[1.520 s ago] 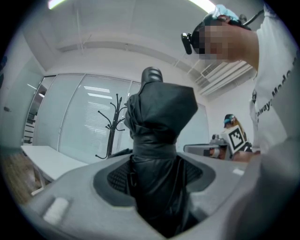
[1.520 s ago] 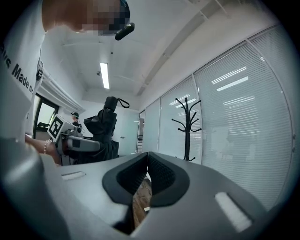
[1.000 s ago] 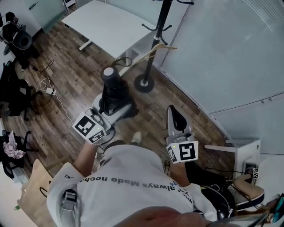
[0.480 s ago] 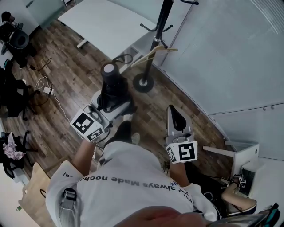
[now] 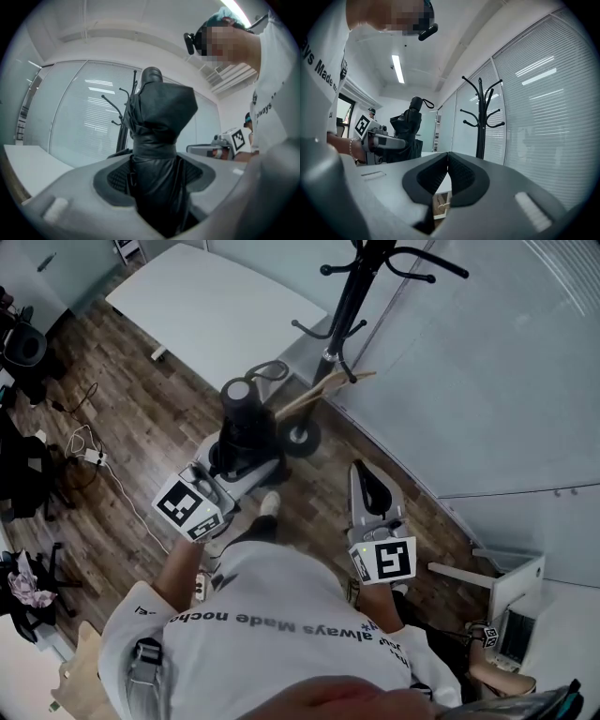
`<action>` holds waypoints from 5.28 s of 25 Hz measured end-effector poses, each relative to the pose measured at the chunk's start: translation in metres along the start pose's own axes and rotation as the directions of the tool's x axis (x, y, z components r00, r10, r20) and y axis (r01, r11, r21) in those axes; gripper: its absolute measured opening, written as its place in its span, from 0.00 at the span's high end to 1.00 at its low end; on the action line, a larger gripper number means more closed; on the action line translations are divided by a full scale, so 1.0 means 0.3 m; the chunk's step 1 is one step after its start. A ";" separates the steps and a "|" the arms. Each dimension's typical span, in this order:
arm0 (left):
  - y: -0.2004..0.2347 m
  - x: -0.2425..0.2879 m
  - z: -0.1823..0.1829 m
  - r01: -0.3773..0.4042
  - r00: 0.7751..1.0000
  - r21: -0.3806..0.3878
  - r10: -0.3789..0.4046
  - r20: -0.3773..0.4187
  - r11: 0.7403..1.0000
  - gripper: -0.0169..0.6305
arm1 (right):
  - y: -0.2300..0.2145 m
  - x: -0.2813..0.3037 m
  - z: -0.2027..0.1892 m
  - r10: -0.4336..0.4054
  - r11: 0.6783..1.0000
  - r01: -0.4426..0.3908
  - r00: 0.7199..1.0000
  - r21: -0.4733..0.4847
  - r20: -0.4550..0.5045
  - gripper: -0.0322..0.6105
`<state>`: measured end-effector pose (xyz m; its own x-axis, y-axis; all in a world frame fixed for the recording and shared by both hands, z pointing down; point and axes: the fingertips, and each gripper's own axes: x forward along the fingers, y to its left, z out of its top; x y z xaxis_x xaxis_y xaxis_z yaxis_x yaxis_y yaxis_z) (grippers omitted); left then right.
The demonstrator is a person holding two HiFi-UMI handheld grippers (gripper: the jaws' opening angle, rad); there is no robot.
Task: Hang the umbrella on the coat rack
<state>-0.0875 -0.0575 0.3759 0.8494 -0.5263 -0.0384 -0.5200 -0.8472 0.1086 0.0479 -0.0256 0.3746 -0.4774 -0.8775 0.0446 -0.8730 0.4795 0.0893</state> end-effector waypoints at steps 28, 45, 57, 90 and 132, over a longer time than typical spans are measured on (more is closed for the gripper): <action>0.477 0.473 0.070 0.099 0.995 -0.026 -0.099 -0.013 0.995 0.56 | -0.436 0.506 0.002 -0.064 0.998 0.064 0.998 0.021 -0.005 0.95; 0.530 0.613 0.052 0.099 0.993 -0.016 -0.100 -0.059 0.995 0.56 | -0.506 0.514 0.005 -0.038 0.999 0.038 0.999 0.022 0.002 0.95; 0.580 0.651 0.021 0.087 0.993 -0.015 -0.088 -0.077 0.996 0.56 | -0.530 0.520 -0.010 -0.033 0.999 0.033 0.999 0.022 -0.004 0.95; 0.684 0.720 -0.155 0.021 0.987 -0.062 -0.030 -0.159 0.998 0.56 | -0.545 0.523 -0.036 -0.037 0.999 0.037 0.999 0.017 -0.022 0.95; 0.725 0.920 -0.338 -0.005 0.976 0.036 0.012 -0.215 0.999 0.53 | -0.533 0.467 -0.040 -0.057 0.998 0.058 0.998 0.013 -0.036 0.95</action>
<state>0.0430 -0.3796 0.4897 0.8423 -0.5089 0.1777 -0.5270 -0.8468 0.0730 0.1217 -0.2252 0.3785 -0.4230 -0.9030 0.0752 -0.9002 0.4282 0.0789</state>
